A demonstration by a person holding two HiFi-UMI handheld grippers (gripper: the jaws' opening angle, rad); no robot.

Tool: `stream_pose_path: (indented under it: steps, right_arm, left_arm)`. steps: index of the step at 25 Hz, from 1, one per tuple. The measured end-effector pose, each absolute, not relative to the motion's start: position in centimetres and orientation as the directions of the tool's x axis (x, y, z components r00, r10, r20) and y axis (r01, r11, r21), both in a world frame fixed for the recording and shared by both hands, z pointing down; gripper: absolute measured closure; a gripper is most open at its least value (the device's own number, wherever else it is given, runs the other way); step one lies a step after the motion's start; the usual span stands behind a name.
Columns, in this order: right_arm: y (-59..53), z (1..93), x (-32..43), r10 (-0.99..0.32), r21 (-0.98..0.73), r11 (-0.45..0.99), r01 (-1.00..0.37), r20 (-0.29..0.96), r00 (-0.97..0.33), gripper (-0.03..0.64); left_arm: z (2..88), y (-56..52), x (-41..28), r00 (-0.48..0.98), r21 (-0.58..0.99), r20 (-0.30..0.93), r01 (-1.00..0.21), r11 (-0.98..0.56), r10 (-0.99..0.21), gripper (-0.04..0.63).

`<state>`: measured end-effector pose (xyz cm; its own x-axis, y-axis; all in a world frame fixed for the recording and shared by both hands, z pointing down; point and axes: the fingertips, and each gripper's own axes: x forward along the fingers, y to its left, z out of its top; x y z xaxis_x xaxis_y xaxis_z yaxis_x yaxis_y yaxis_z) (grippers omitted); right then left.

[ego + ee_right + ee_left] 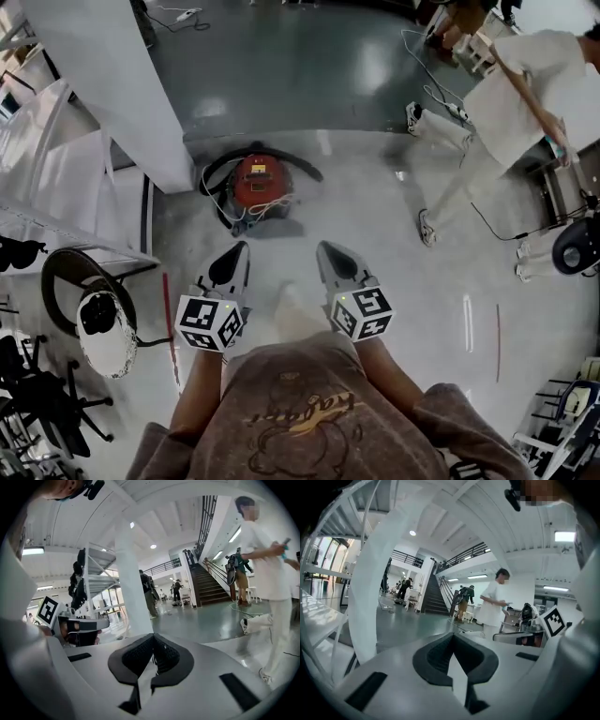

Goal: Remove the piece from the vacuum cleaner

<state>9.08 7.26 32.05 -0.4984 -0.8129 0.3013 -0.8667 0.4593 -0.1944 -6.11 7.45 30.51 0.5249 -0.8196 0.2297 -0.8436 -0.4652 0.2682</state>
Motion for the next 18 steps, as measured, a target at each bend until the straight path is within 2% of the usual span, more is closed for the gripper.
stream_pose_path:
  steps: [10, 18]
  right_arm:
    - [-0.7, 32.5, 10.3, -0.764, -0.218, 0.521, -0.825, 0.311, -0.565, 0.617]
    - [-2.8, 33.1, 8.9, -0.758, -0.248, 0.525, -0.814, 0.297, -0.580, 0.615]
  left_arm:
    - [29.9, 0.3, -4.4, 0.474, 0.250, 0.247, -0.874, -0.417, -0.845, 0.594]
    - [30.7, -2.0, -5.0, 0.494, 0.264, 0.271, -0.864, -0.430, -0.826, 0.594]
